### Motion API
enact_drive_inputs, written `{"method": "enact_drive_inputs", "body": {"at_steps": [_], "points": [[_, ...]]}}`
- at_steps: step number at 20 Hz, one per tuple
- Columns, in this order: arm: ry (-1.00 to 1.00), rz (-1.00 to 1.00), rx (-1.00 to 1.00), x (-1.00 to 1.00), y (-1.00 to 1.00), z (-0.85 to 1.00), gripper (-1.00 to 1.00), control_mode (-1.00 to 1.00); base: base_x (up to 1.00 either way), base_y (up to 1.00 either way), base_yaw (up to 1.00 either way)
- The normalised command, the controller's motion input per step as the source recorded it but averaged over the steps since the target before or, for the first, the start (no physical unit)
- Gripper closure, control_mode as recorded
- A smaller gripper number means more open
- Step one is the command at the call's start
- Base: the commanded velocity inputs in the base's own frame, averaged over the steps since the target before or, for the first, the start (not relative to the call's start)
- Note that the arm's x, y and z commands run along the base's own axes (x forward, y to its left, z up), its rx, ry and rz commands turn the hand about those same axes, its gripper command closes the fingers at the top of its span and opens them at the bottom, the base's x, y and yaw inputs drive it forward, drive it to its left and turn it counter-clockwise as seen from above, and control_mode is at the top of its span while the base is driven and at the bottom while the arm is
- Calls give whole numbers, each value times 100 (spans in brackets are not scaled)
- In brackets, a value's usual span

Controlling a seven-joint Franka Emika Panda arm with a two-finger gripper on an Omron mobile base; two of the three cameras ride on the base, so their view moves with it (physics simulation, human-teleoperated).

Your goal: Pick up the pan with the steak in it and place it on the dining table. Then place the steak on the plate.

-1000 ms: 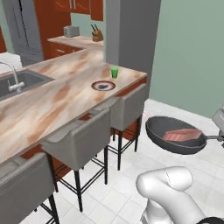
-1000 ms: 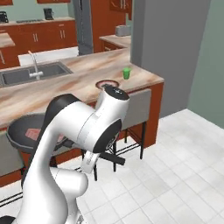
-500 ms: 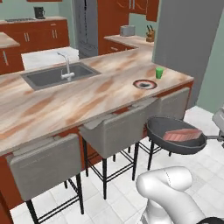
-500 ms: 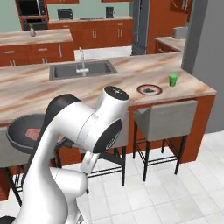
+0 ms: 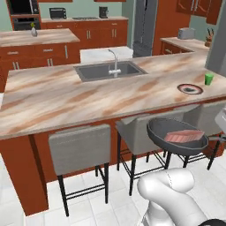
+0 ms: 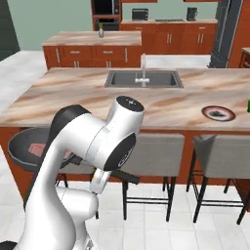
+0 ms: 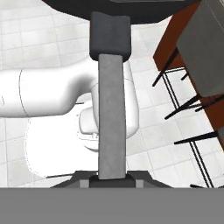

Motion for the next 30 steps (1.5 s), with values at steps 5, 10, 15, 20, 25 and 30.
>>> {"method": "enact_drive_inputs", "body": {"at_steps": [5,10,15,20,25,30], "points": [[0,0,0,0,0,0,100,100,-7,2,44],[0,0,0,0,0,0,100,100,-1,-14,0],[0,0,0,0,0,0,100,100,-1,-96,0],[0,0,0,0,0,0,100,100,0,-97,0],[0,0,0,0,0,0,100,100,7,-90,1],[0,0,0,0,0,0,100,100,6,-79,2]]}}
